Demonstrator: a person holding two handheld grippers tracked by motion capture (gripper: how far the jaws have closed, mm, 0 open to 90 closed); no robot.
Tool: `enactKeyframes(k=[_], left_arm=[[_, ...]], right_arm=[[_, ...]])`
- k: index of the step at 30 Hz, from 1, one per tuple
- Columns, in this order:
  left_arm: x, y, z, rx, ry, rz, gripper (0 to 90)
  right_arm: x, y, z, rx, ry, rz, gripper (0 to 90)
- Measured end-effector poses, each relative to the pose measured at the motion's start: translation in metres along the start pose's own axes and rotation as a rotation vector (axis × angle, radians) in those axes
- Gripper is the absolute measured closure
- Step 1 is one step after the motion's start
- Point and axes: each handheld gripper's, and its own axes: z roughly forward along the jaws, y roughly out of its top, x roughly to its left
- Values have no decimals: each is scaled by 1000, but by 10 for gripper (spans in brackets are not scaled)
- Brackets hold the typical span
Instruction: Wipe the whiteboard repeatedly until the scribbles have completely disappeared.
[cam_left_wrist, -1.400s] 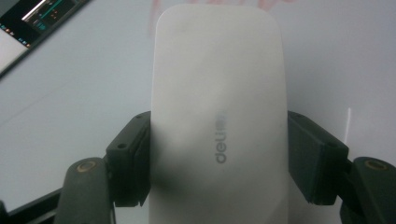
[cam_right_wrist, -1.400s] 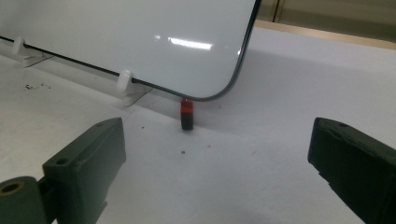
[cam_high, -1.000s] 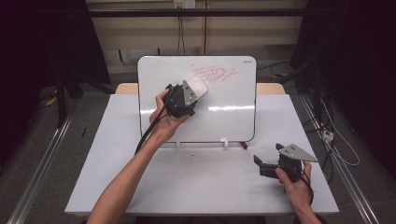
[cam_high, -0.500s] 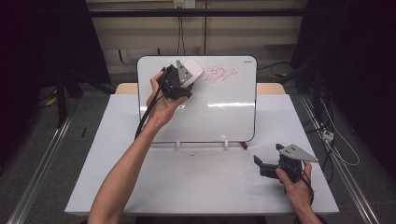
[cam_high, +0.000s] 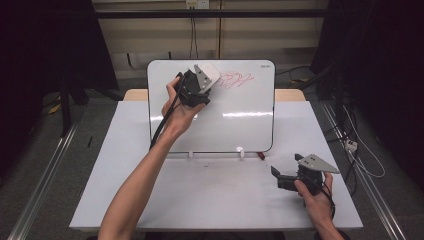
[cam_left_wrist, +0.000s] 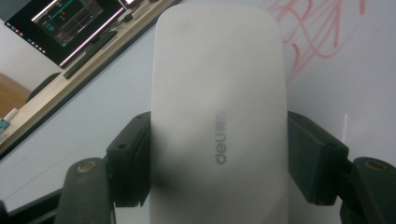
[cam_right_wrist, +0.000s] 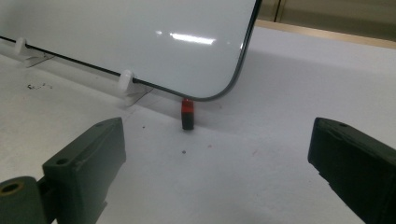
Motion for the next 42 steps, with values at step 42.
enactKeyframes(k=[42], left_arm=[[-7, 29, 12, -7, -39, 26, 310]], right_arm=[[-1, -1, -2, -4, 5, -8, 41]])
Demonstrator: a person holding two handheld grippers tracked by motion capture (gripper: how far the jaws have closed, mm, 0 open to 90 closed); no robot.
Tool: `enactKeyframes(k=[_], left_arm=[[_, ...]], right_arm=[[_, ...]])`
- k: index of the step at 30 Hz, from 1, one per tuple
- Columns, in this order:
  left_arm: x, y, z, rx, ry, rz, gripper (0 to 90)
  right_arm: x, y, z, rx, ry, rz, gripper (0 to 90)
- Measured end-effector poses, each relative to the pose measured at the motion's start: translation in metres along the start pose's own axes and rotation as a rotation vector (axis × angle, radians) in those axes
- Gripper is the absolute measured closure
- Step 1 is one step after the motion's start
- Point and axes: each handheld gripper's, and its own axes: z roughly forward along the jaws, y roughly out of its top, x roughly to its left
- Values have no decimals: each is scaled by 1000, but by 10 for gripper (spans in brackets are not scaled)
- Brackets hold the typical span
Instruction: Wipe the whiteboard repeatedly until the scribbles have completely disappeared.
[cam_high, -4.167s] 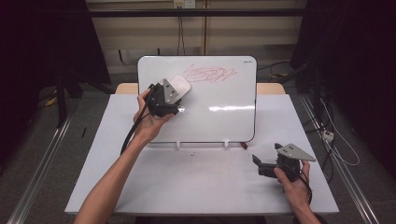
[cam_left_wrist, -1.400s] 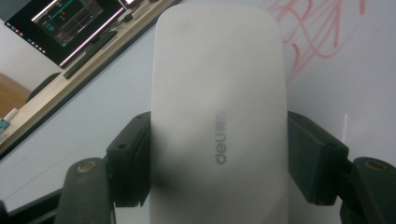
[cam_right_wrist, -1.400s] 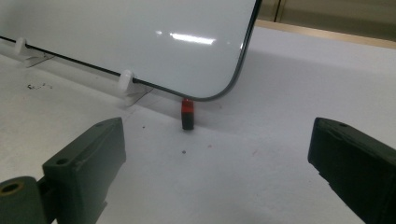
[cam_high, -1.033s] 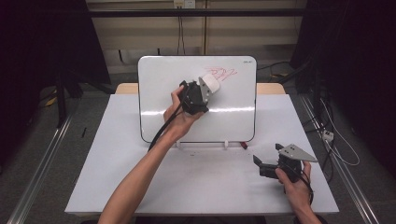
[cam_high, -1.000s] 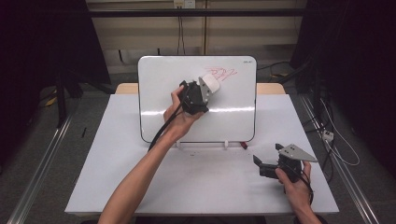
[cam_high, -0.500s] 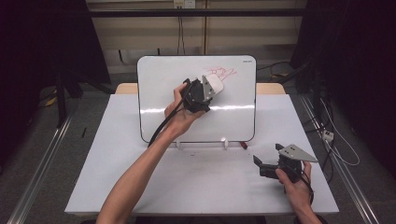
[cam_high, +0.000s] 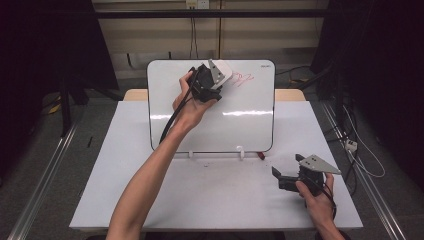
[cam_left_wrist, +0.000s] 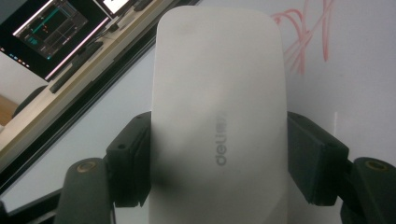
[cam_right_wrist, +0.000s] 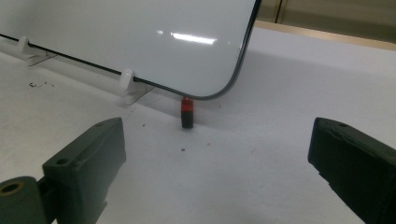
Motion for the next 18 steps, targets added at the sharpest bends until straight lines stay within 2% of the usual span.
enactKeyframes(k=[6, 11, 13, 14, 18], left_arm=[[-6, 1, 2, -7, 15, 15, 310], [-18, 5, 6, -10, 8, 48, 311], [-22, 5, 7, -14, 1, 39, 311], [-24, 5, 8, -13, 9, 47, 311], [-32, 6, 9, -23, -3, 82, 311]], right_arm=[[2, 1, 1, 0, 5, -2, 41], [2, 1, 1, 0, 6, -3, 41], [2, 1, 1, -1, 5, -3, 41], [1, 1, 0, 0, 5, -2, 41], [1, 1, 0, -3, 6, -3, 41]])
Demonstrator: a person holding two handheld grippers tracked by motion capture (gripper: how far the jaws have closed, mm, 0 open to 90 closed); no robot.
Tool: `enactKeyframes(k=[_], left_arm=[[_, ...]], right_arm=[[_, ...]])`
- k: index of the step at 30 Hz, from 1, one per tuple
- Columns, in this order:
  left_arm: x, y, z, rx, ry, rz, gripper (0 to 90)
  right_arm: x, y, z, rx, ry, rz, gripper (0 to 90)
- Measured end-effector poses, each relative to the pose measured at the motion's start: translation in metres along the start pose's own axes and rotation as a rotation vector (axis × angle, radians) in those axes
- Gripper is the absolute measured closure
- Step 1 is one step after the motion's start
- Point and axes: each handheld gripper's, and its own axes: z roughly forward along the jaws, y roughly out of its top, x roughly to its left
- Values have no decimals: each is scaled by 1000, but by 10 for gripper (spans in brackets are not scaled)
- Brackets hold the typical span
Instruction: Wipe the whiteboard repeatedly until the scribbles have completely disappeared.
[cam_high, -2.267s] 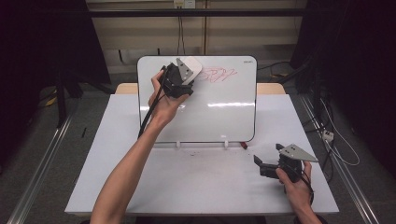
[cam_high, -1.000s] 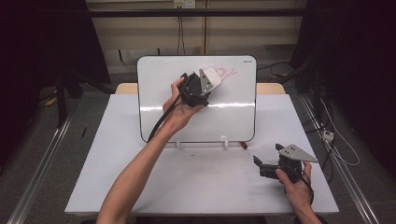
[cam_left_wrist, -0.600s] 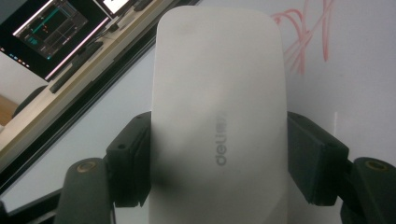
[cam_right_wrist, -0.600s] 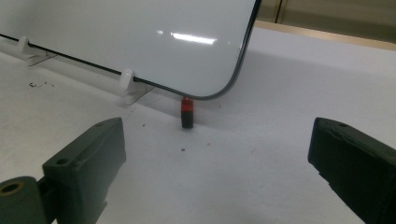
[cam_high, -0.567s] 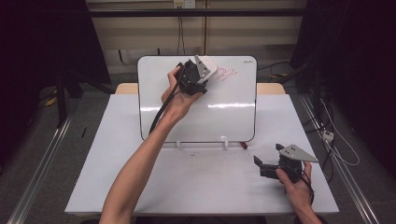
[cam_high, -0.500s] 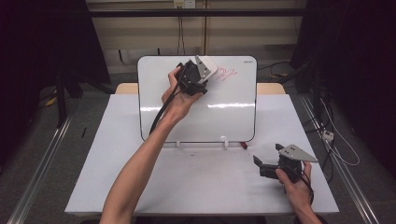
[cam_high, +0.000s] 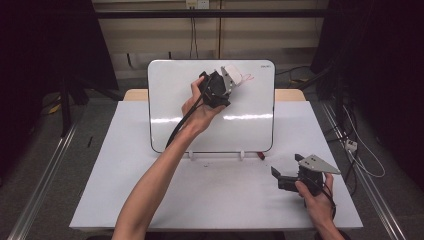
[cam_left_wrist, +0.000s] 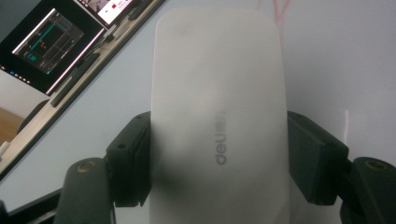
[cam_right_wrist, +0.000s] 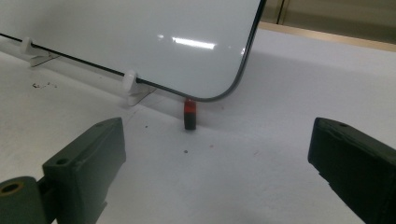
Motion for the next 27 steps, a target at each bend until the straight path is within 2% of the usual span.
enactKeyframes(k=[5, 12, 13, 15, 16, 17, 19, 21, 22, 24, 26, 27], left_arm=[[-13, -1, 2, -21, -16, 11, 311], [-33, -3, 3, -52, -40, 51, 311], [-36, -4, 4, -61, -46, 59, 311], [-45, -6, 3, -65, -84, 84, 311], [-53, -7, 3, -71, -79, 116, 311], [-57, -8, 3, -82, -73, 125, 311], [-57, -12, 3, -113, -72, 118, 310], [-53, -15, 4, -134, -91, 111, 310], [-52, -15, 4, -134, -99, 109, 311], [-51, -14, 4, -138, -104, 136, 310], [-47, -14, 4, -142, -117, 131, 310], [-45, -14, 4, -139, -111, 139, 310]], right_arm=[[1, 0, 0, 0, 1, -1, 40], [0, 0, 0, 1, 1, -1, 41], [0, 0, 0, 0, 1, 0, 40], [0, 0, 0, 0, 1, 0, 41], [0, 0, 0, -1, 3, -2, 41], [0, 0, 0, -1, 3, -2, 41], [0, 0, -1, -2, 3, -2, 41], [0, 0, -1, -2, 4, -2, 41], [0, 0, -1, -1, 4, -2, 41], [-1, -1, -1, -1, 4, 4, 41], [-1, -1, -1, -1, 2, 5, 41], [-1, -1, -2, -2, 1, 5, 41]])
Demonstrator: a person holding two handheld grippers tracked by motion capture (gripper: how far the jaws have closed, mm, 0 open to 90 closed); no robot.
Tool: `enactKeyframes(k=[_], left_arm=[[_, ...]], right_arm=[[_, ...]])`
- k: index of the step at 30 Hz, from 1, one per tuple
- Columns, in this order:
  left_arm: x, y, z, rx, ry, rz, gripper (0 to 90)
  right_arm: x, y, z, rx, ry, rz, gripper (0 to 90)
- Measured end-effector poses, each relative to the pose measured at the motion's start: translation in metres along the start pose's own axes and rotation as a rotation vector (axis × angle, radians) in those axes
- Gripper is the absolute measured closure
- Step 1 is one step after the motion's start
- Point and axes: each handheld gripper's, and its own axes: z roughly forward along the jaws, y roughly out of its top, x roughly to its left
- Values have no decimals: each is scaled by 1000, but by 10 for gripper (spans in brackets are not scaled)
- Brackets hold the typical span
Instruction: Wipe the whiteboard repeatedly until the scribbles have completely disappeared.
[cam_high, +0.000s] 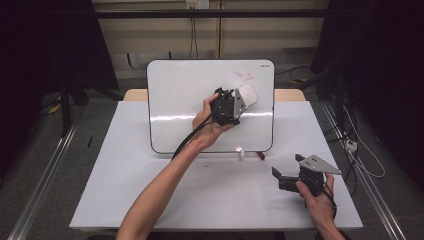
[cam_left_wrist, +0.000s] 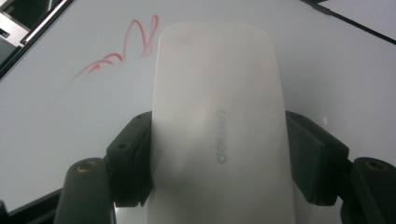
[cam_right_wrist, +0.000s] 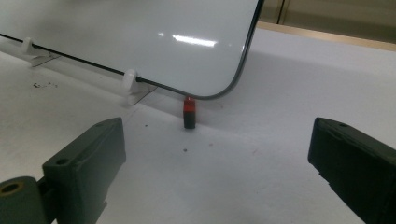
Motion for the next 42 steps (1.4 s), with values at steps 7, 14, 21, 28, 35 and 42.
enactKeyframes(k=[7, 14, 21, 28, 35, 42], left_arm=[[15, 6, 0, 14, 9, -22, 311], [27, 11, 1, 21, 23, -30, 310], [53, 9, -4, 27, 83, -110, 311], [62, 6, -8, 36, 126, -159, 310], [58, 10, -6, 52, 136, -174, 311], [55, 13, -3, 53, 150, -182, 311]], right_arm=[[0, 0, 0, 0, 2, -1, 41], [0, 0, -1, -1, 4, 2, 40], [-1, -1, -2, -1, 1, 6, 41], [-2, -1, -2, 0, -1, 11, 40], [0, 0, -1, 0, 0, 7, 40], [0, 0, 1, 0, 4, 3, 40]])
